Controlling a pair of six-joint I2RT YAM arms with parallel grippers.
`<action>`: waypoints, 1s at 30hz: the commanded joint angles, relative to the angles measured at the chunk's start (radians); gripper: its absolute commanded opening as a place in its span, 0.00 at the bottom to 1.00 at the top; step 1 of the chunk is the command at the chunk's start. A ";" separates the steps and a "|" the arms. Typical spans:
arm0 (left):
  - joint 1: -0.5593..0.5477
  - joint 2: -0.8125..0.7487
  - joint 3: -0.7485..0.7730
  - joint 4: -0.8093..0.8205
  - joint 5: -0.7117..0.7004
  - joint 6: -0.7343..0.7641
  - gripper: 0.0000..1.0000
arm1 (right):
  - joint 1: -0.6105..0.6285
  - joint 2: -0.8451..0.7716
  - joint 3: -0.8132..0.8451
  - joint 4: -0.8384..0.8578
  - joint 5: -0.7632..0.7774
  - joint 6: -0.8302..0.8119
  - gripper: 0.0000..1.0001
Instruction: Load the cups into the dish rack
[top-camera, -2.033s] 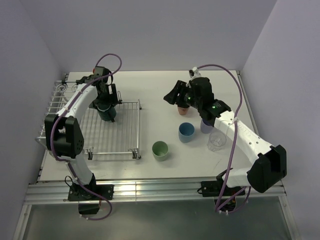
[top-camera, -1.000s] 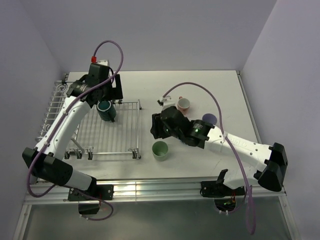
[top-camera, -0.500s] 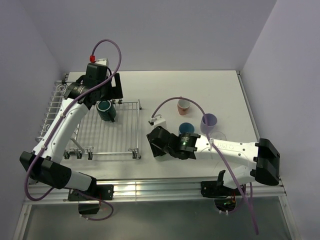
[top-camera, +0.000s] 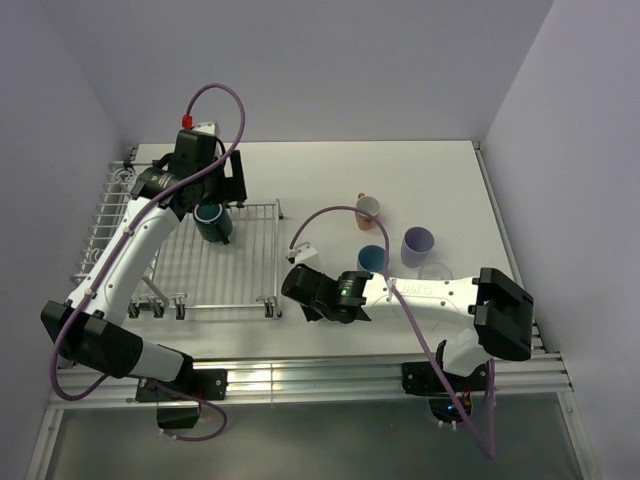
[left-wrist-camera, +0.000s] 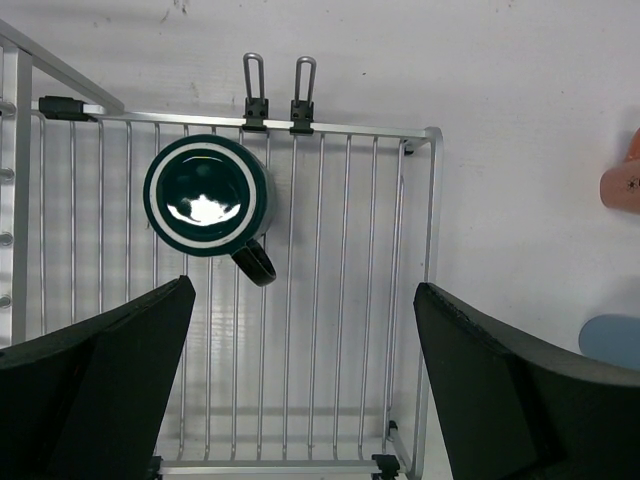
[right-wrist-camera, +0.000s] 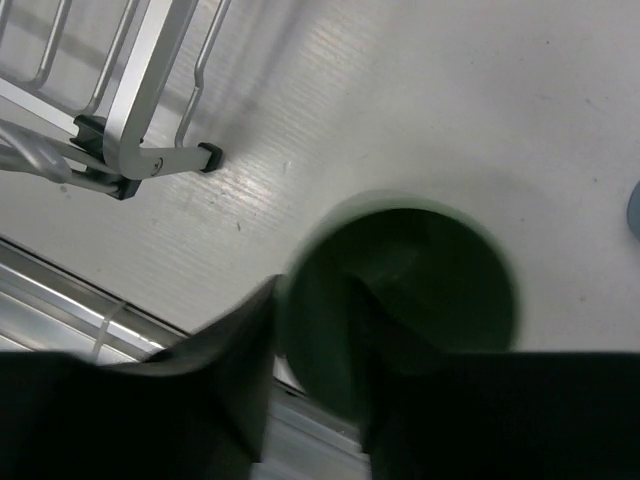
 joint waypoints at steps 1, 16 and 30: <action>-0.003 -0.021 -0.008 0.047 0.017 -0.008 0.99 | 0.006 0.024 0.019 0.017 0.040 0.004 0.30; 0.009 -0.064 -0.060 0.171 0.328 -0.028 0.99 | -0.143 -0.135 0.206 -0.068 -0.026 -0.136 0.00; 0.070 -0.199 -0.305 0.750 0.939 -0.261 0.99 | -0.766 -0.171 0.257 0.542 -1.040 0.183 0.00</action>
